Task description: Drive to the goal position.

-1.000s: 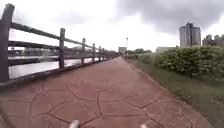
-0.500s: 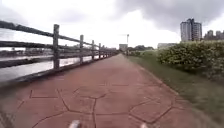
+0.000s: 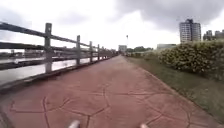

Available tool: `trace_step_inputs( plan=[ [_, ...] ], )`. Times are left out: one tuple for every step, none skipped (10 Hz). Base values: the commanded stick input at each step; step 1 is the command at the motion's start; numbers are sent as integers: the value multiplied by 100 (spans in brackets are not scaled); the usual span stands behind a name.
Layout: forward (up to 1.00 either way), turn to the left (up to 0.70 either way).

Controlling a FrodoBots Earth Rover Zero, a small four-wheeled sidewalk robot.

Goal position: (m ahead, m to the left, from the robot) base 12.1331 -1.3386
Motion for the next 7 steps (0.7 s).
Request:
trace_step_inputs(
  plan=[
    [70,0],
    [70,0],
    [70,0],
    [70,0],
    [70,0],
    [70,0],
    [70,0]
  ],
)
